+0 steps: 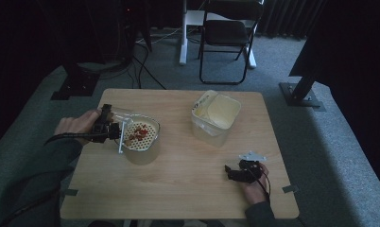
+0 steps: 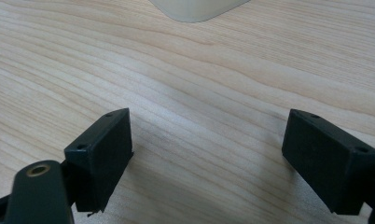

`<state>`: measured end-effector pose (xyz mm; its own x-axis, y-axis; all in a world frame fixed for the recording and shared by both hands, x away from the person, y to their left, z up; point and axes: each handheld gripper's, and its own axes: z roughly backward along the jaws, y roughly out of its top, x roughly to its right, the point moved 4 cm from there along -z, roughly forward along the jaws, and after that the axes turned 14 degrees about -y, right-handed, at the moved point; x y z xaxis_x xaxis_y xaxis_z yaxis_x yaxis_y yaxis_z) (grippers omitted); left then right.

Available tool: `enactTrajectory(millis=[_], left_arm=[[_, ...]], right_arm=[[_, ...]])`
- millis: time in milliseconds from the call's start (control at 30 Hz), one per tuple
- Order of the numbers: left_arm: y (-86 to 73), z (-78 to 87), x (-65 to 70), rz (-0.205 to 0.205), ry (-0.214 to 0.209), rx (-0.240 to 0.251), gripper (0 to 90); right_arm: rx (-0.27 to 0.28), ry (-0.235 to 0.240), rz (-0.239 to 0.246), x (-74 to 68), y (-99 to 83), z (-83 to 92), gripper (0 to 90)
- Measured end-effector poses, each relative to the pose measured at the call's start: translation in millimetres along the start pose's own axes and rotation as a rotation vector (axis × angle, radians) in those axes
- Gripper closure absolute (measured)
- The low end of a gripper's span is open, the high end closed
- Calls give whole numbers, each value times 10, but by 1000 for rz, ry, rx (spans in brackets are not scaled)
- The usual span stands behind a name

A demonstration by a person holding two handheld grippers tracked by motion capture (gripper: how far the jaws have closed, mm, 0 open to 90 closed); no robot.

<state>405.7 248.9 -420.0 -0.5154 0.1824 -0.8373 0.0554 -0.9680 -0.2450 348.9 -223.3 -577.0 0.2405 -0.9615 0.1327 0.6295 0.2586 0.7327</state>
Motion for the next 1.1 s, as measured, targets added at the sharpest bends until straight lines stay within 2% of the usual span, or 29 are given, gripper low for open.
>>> enactTrajectory(millis=[100, 167, 267, 300, 367, 400, 467, 500, 533, 567, 600, 633, 667, 733, 767, 800, 867, 933, 1000, 1067, 1100], left_arm=[[-11, 3, 15, 6, -2, -4, 431], [-28, 11, 21, 30, 6, 6, 431], [-48, -1, 39, 21, 8, -6, 430], [-78, 3, 28, 46, 14, -6, 430], [-87, 4, 26, 55, 13, -6, 430], [-80, -1, 54, 33, 6, -9, 431], [-77, 5, 57, 32, 4, -4, 430], [-91, 21, 14, 76, 12, 11, 430], [-98, 23, 2, 96, 14, 14, 431], [-81, 12, 28, 50, 8, -1, 430], [-81, 9, 19, 60, 7, 2, 430], [-90, 10, -6, 107, 9, 5, 430], [-90, 10, -6, 107, 9, 5, 431], [-33, -19, 75, 8, -15, -7, 430], [-30, -5, 12, 108, -13, 28, 430], [-19, -6, 17, 88, -12, 24, 430], [-5, -12, 24, 75, -16, 23, 430], [-5, -1, -9, 111, -11, 42, 430], [-6, -2, -9, 117, -16, 45, 429], [-1, 11, -40, 206, -49, 112, 429], [-4, 22, -55, 243, -60, 131, 429]], right_arm=[[0, 0, 1, -2, 0, 0, 156], [0, 0, 1, -1, 0, 0, 156], [-1, -1, 1, -3, -1, 1, 156], [-1, -1, 1, -3, -1, 1, 156], [-1, -1, 1, -2, -1, 1, 156], [-1, -3, 3, -4, -1, 1, 156], [-1, -3, 4, -4, -1, 1, 156], [-1, -3, 3, -4, -1, 1, 156], [-1, -3, 3, -5, -1, 1, 156], [-1, -4, 5, -5, -1, 1, 156], [-1, -4, 5, -5, -1, 1, 156], [-1, -4, 5, -5, -1, 1, 156], [-1, -4, 5, -5, -1, 1, 156], [-1, -4, 6, -6, -1, 0, 156], [-1, -3, 6, -5, -1, 1, 156], [-1, -3, 4, -5, -1, 2, 156], [-1, -3, 5, -6, -2, 1, 156], [0, -1, 3, -4, -1, 2, 156], [-1, -1, 2, -4, -1, 2, 156], [0, 1, 2, -4, -1, 1, 156], [0, 0, 2, -4, -1, 1, 156]])
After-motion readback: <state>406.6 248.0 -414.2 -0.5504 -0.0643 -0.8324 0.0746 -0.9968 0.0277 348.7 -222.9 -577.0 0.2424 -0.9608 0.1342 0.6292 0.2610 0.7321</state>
